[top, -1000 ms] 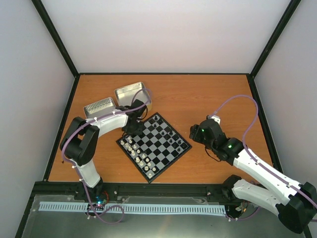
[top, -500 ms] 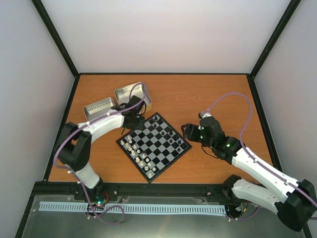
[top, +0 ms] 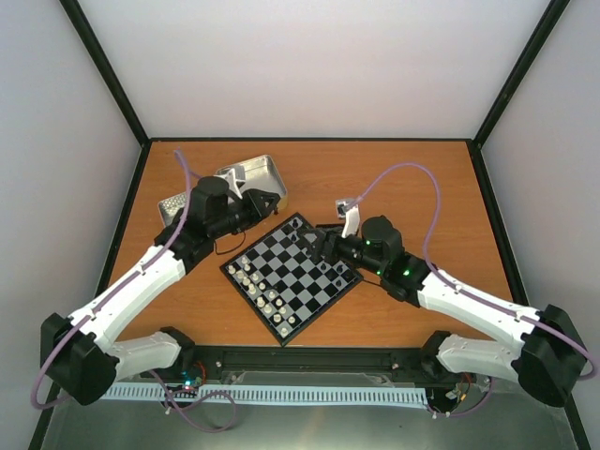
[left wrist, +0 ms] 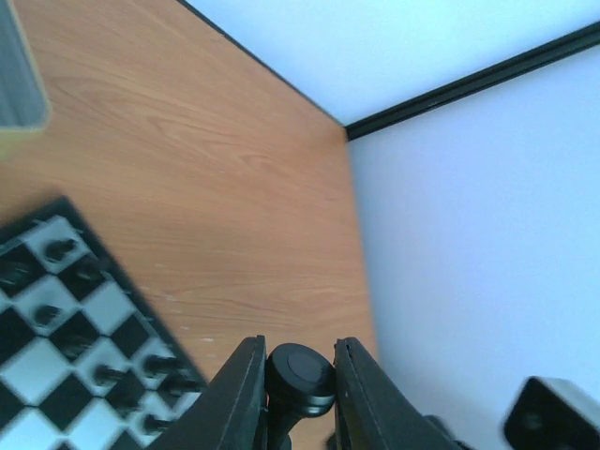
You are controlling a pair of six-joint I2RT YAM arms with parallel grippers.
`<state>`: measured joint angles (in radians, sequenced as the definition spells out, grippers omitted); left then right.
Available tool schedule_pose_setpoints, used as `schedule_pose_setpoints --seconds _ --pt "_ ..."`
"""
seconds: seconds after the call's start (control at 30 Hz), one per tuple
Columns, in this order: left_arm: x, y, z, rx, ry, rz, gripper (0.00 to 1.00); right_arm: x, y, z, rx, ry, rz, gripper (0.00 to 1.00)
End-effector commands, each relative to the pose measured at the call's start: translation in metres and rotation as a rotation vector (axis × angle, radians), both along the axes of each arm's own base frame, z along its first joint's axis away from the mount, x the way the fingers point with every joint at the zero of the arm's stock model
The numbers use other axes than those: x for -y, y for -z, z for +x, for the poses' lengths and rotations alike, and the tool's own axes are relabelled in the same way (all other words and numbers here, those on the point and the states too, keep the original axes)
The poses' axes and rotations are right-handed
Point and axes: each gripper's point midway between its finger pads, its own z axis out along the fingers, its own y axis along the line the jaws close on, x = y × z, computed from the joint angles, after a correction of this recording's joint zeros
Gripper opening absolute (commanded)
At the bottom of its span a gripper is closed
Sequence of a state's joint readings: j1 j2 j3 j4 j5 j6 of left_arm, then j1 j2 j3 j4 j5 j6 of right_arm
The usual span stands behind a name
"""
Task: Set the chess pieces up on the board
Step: Place the chess piece on the chessboard.
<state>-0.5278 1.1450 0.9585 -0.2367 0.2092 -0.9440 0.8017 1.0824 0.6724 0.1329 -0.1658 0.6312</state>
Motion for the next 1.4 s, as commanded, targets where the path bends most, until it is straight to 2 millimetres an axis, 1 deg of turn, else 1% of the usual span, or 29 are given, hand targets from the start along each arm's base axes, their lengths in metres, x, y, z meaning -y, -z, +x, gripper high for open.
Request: schedule_pose_setpoints --seconds 0.0,0.07,0.17,0.27,0.33,0.43,0.5,0.73,0.83,1.07,1.17,1.37 --pt "0.016 -0.052 -0.009 -0.016 0.029 -0.347 0.16 -0.022 -0.060 0.007 0.150 -0.004 0.187 0.73" --pt "0.017 -0.062 -0.013 -0.028 0.031 -0.424 0.16 -0.026 -0.066 0.009 0.144 0.001 0.260 0.73" --pt "0.016 -0.073 -0.018 -0.054 0.029 -0.536 0.16 -0.031 -0.084 0.009 0.157 -0.016 0.365 0.73" --pt "0.017 -0.081 -0.023 -0.087 0.037 -0.636 0.16 -0.036 -0.097 0.013 0.146 -0.020 0.420 0.70" --pt "0.017 -0.085 -0.024 -0.100 0.040 -0.673 0.16 -0.037 -0.101 0.019 0.129 0.006 0.448 0.68" --pt "0.015 -0.088 -0.023 -0.113 0.023 -0.702 0.16 -0.038 -0.103 0.025 0.095 0.027 0.477 0.60" --pt "0.015 -0.090 -0.022 -0.109 0.021 -0.722 0.16 -0.042 -0.105 0.026 0.088 0.015 0.487 0.54" --pt "0.017 -0.085 -0.019 -0.133 0.020 -0.752 0.16 -0.055 -0.099 0.024 0.047 -0.044 0.512 0.41" --pt "0.017 -0.085 -0.018 -0.133 0.019 -0.758 0.16 -0.056 -0.099 0.024 0.041 -0.050 0.520 0.35" --pt "0.016 -0.082 -0.019 -0.141 0.017 -0.766 0.16 -0.059 -0.102 0.027 0.031 -0.046 0.533 0.30" --pt "0.016 -0.082 -0.020 -0.143 0.018 -0.769 0.16 -0.062 -0.103 0.028 0.022 -0.051 0.543 0.24" --pt "0.015 -0.077 -0.021 -0.149 0.008 -0.767 0.17 -0.061 -0.105 0.030 0.011 -0.043 0.547 0.13"
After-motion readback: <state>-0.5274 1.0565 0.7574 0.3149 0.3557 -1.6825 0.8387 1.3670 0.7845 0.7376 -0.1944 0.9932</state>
